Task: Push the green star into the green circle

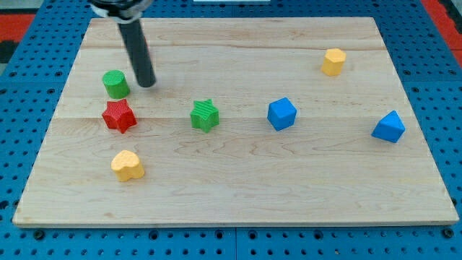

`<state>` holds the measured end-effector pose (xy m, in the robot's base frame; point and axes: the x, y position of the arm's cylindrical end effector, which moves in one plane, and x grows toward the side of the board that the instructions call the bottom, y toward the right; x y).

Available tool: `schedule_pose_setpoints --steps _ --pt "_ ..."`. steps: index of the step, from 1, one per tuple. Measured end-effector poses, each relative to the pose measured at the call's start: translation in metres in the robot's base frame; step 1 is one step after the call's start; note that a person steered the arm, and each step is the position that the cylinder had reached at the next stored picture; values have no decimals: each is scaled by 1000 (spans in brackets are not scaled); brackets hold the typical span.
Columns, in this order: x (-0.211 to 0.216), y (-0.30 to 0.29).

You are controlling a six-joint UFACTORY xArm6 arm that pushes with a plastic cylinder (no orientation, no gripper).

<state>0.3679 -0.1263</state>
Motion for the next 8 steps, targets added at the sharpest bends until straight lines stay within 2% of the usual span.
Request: schedule_pose_setpoints --steps 4,8 --pt "2 20" --pt "-13 23"
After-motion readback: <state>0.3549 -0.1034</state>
